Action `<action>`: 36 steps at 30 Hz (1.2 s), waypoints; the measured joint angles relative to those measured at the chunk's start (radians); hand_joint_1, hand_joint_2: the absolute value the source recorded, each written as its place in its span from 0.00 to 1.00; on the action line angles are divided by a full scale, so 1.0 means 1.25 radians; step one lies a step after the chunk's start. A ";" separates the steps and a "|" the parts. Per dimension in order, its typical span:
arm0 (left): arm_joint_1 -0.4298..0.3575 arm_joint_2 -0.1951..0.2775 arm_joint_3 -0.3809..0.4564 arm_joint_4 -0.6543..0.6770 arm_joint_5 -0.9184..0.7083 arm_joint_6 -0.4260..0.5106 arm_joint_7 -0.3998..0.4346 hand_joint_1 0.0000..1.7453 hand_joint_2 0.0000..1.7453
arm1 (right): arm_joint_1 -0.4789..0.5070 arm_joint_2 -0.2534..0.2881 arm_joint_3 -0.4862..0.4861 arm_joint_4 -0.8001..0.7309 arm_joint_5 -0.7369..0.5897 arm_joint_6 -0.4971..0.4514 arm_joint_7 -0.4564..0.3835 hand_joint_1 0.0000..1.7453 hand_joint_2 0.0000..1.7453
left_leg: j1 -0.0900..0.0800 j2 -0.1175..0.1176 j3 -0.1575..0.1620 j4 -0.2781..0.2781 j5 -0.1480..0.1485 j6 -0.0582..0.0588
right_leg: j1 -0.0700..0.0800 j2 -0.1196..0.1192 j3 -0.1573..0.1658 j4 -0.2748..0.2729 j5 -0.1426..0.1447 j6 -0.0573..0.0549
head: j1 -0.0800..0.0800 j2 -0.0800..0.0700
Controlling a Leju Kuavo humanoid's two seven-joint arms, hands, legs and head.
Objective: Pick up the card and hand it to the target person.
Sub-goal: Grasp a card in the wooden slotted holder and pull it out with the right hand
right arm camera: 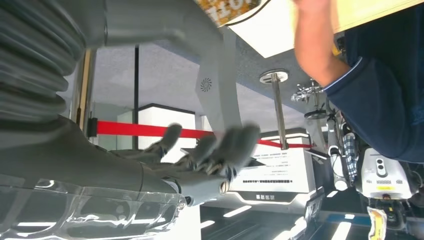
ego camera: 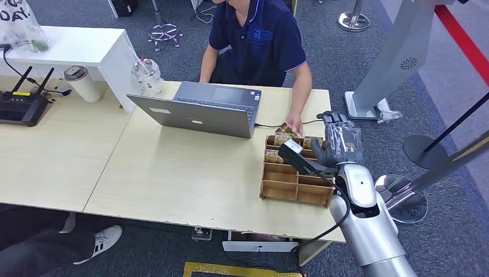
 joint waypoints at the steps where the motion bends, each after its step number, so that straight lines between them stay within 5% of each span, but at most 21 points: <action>1: 0.000 0.000 0.000 0.000 0.001 0.000 -0.003 0.00 1.00 | -0.006 0.003 0.002 0.008 -0.001 0.000 -0.001 1.00 1.00 | 0.000 0.000 0.000 0.000 0.000 0.000 | 0.000 0.000 0.000 0.000 0.000 0.000 | 0.000 0.000; 7: 0.009 0.004 0.000 0.000 0.012 0.000 -0.020 0.00 1.00 | -0.034 0.022 0.016 0.052 -0.002 0.002 0.003 0.97 1.00 | 0.000 0.000 0.000 0.000 0.000 0.000 | 0.000 0.000 0.000 0.000 0.000 0.000 | 0.000 0.000; 17: 0.035 0.006 0.000 0.000 0.034 -0.001 -0.039 0.00 1.00 | -0.062 0.048 0.035 0.122 0.034 0.004 0.032 0.66 1.00 | 0.000 0.000 0.000 0.000 0.000 0.000 | 0.000 0.000 0.000 0.000 0.000 0.000 | 0.000 0.000; 36: 0.053 0.005 0.000 0.000 0.057 -0.002 -0.042 0.00 1.00 | -0.098 0.068 0.036 0.232 0.089 -0.002 0.076 0.52 1.00 | 0.000 0.000 0.000 0.000 0.000 0.000 | 0.000 0.000 0.000 0.000 0.000 0.000 | 0.000 0.000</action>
